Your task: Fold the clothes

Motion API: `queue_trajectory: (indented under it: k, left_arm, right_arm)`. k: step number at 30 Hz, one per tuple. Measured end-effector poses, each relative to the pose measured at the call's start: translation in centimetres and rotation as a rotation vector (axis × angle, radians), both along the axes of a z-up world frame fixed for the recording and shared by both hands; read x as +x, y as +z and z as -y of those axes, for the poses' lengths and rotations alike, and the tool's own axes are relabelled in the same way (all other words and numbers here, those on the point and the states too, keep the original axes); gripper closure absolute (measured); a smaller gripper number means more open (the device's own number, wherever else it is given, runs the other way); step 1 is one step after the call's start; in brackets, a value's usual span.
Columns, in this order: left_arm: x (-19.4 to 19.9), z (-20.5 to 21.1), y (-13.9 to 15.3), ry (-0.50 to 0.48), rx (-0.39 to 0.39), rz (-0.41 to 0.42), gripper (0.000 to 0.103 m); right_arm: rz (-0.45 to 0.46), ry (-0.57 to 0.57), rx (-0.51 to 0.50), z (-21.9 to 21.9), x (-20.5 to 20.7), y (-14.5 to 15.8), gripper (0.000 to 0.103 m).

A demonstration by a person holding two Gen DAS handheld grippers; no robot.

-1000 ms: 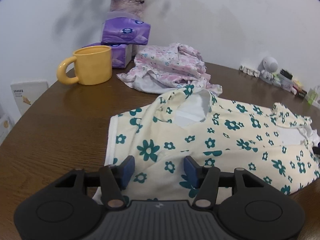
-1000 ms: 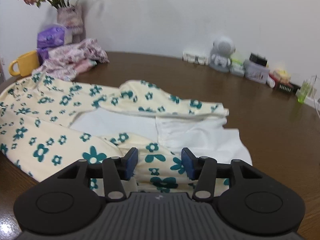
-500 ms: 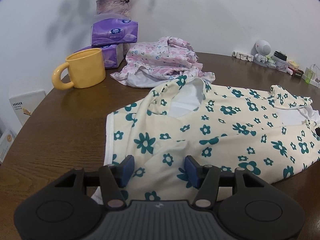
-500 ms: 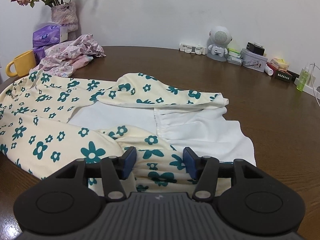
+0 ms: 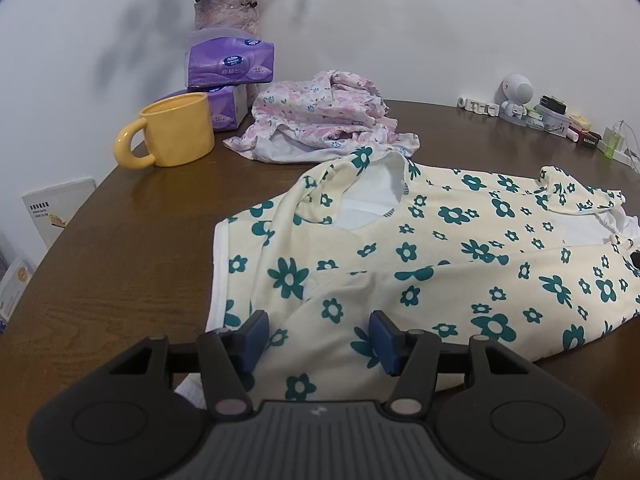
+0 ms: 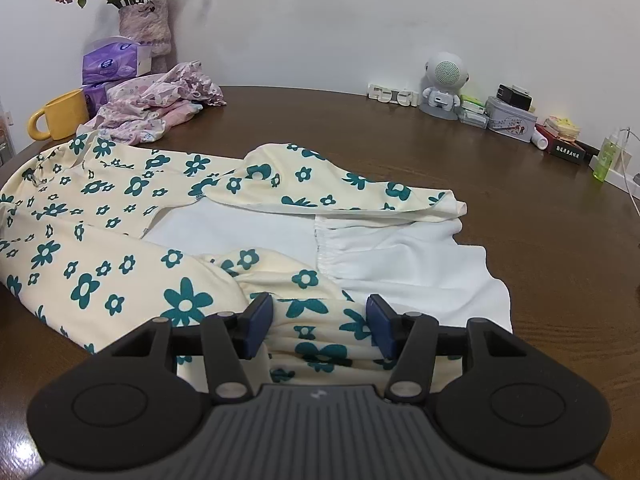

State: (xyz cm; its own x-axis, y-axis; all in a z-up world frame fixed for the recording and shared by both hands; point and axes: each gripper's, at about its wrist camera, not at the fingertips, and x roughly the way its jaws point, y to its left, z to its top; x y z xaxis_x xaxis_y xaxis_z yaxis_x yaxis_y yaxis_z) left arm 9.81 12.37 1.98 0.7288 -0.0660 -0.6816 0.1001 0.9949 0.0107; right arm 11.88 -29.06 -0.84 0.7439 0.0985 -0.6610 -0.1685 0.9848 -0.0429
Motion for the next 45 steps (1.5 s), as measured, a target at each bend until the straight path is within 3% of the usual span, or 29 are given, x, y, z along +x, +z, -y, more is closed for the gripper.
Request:
queue_trajectory:
  k: [14,23,29,34,41,45]
  left_arm:
    - [-3.6,0.5,0.0,0.021,0.0,0.017,0.049]
    - [-3.9,0.8,0.4,0.015,0.018,0.017,0.049]
    - [-4.5,1.9,2.4,0.003,0.014,0.121,0.049]
    - [-3.7,4.5,3.3,-0.085,-0.023,0.162,0.048]
    - [-1.9,9.9,1.9,-0.257,-0.104,0.086,0.049]
    - [-1.7,11.8,0.9,-0.306,-0.128,0.056,0.049]
  right_arm:
    - [0.017,0.018,-0.003,0.2,-3.3,0.1,0.05]
    - [0.029,0.025,-0.015,0.2,-4.1,0.3,0.05]
    - [0.044,0.034,-0.035,0.1,-4.2,1.4,0.049]
    - [0.117,0.041,-0.021,-0.5,-5.1,3.0,0.049]
    - [0.122,0.184,0.037,-5.2,-4.9,3.5,0.051]
    - [0.103,0.285,0.044,-8.6,-4.2,3.0,0.062]
